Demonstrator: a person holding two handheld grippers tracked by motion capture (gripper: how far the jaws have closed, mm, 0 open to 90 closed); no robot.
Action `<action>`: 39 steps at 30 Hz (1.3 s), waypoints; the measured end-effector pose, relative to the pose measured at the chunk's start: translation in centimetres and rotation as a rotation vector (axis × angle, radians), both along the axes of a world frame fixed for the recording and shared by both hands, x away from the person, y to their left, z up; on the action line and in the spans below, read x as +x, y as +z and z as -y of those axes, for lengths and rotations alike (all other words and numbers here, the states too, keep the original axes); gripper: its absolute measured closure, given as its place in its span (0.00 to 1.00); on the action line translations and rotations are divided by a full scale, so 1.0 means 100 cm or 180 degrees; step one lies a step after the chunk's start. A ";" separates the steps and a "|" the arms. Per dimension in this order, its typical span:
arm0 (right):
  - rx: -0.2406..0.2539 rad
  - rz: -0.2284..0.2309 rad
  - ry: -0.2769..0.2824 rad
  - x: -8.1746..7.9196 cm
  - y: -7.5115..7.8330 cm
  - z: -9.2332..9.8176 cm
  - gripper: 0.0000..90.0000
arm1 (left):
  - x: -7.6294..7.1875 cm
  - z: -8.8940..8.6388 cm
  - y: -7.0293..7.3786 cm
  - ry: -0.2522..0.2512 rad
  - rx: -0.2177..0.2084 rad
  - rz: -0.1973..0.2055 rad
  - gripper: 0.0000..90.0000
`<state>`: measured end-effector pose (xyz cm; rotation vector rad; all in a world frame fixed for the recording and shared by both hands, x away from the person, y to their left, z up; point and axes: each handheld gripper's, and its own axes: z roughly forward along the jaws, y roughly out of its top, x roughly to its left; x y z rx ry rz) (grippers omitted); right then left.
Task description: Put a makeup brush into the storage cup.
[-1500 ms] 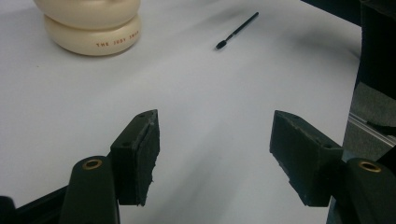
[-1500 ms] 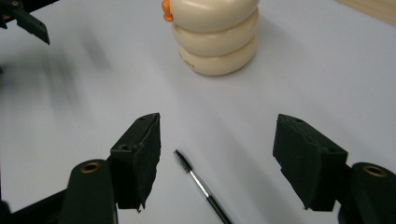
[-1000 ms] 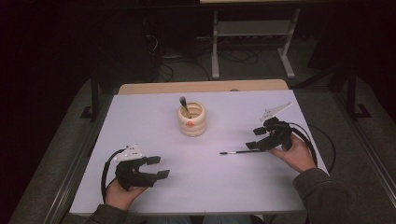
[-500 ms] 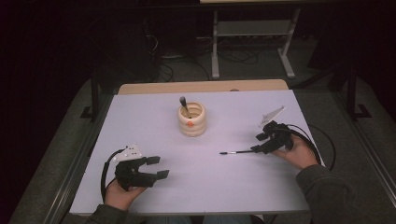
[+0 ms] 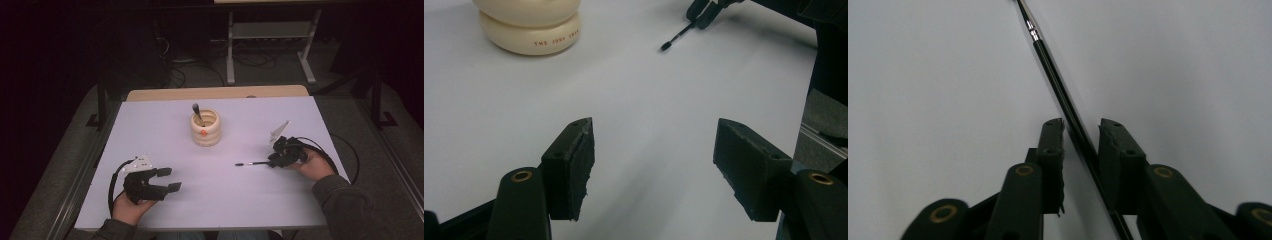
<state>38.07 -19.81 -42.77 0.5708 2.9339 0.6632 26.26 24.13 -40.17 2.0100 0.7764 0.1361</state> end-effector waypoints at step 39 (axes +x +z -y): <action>0.0006 -0.0229 0.0219 -0.001 0.008 -0.005 0.95 | 0.001 -0.002 -0.001 -0.0012 0.0001 -0.0004 0.36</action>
